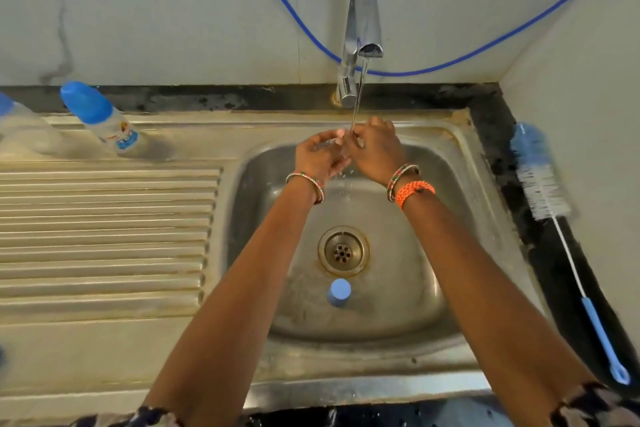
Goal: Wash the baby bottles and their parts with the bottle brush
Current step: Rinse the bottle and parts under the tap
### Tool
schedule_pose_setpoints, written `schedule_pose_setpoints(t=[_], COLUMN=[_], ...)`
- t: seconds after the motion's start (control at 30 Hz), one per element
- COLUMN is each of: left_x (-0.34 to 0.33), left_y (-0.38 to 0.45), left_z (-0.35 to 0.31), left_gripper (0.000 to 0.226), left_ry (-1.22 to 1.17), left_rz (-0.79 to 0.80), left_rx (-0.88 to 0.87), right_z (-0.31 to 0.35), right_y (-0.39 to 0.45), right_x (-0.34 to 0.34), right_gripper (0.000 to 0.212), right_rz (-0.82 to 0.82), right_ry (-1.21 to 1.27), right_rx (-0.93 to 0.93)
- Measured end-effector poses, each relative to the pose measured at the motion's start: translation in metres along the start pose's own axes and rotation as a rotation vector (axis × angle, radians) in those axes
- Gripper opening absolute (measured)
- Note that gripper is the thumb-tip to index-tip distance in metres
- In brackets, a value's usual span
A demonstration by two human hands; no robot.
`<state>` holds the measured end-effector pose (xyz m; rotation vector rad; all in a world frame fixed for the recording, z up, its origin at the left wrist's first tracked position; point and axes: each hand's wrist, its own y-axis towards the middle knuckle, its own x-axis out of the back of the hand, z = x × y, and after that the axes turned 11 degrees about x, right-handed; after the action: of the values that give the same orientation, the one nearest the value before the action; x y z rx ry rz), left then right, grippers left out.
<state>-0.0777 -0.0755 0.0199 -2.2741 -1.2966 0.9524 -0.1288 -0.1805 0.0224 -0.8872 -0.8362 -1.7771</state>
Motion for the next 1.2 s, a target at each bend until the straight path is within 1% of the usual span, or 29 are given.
schedule_pose_setpoints(t=[0.07,0.13,0.17,0.23,0.3,0.33,0.37,0.47,0.5,0.53,0.57,0.63,0.7,0.77,0.83,0.87,0.93,1.0,1.03,1.1,1.13,1.17,1.2], left_x=[-0.004,-0.008,-0.01,-0.01,-0.007,-0.006,-0.004,-0.006,-0.008,-0.01,-0.011,-0.013,-0.012,-0.012,-0.014,-0.016,-0.02,-0.022,-0.021,-0.015,-0.011,-0.008,-0.007], left_y=[0.0,0.0,0.001,0.002,0.003,0.003,0.002,-0.005,-0.007,-0.008,-0.01,-0.011,-0.014,-0.015,-0.017,-0.018,-0.02,-0.023,-0.024,-0.022,-0.021,-0.019,-0.019], left_z=[-0.001,0.002,0.004,0.004,0.001,0.0,0.0,0.006,0.009,0.011,0.011,0.006,-0.002,-0.009,-0.007,-0.005,0.001,0.007,0.008,0.006,0.004,0.001,-0.003], left_gripper=[0.014,0.013,0.012,0.009,0.012,0.012,0.012,0.026,0.026,0.025,0.025,0.025,0.018,0.018,0.022,0.023,0.023,0.026,0.026,0.018,0.014,0.015,0.021], left_ry=[0.002,-0.058,-0.11,-0.178,-0.154,-0.107,-0.023,0.339,0.41,0.437,0.419,0.303,0.191,0.095,0.089,0.123,0.216,0.292,0.298,0.29,0.28,0.251,0.206], left_rz=[0.018,0.048,0.064,0.055,-0.006,-0.035,-0.061,-0.12,-0.123,-0.135,-0.139,-0.095,0.017,0.112,0.069,0.023,-0.06,-0.113,-0.135,-0.192,-0.222,-0.245,-0.262], left_rx=[0.013,0.004,-0.016,-0.087,-0.141,-0.168,-0.217,-0.489,-0.557,-0.587,-0.579,-0.482,-0.349,-0.244,-0.253,-0.299,-0.428,-0.535,-0.557,-0.544,-0.51,-0.46,-0.397], right_z=[0.009,0.017,0.019,0.025,0.028,0.028,0.026,0.025,0.027,0.027,0.027,0.024,0.017,0.014,0.015,0.018,0.026,0.03,0.031,0.031,0.031,0.031,0.031], right_y=[0.001,0.004,0.006,0.007,0.001,-0.001,-0.003,-0.002,0.0,0.0,-0.001,-0.007,-0.014,-0.019,-0.019,-0.018,-0.013,-0.009,-0.008,-0.009,-0.011,-0.014,-0.017], right_x=[0.001,-0.001,-0.002,0.002,0.008,0.01,0.01,0.008,0.008,0.008,0.009,0.011,0.015,0.019,0.02,0.02,0.019,0.018,0.018,0.017,0.016,0.015,0.016], right_gripper=[0.037,0.041,0.039,0.031,0.024,0.023,0.024,0.038,0.041,0.042,0.042,0.035,0.025,0.02,0.024,0.027,0.029,0.036,0.038,0.038,0.035,0.03,0.023], right_rz=[-0.121,-0.21,-0.217,-0.17,-0.093,-0.084,-0.109,-0.272,-0.305,-0.32,-0.309,-0.248,-0.192,-0.178,-0.249,-0.287,-0.346,-0.388,-0.38,-0.297,-0.24,-0.189,-0.151], right_ry=[0.061,0.184,0.254,0.464,0.688,0.734,0.746,0.714,0.733,0.751,0.759,0.754,0.808,0.855,0.782,0.746,0.766,0.78,0.78,0.797,0.819,0.854,0.892], right_rx=[-0.039,-0.099,-0.117,-0.142,-0.168,-0.185,-0.2,-0.324,-0.367,-0.38,-0.357,-0.247,-0.175,-0.17,-0.214,-0.263,-0.366,-0.422,-0.418,-0.353,-0.303,-0.259,-0.229])
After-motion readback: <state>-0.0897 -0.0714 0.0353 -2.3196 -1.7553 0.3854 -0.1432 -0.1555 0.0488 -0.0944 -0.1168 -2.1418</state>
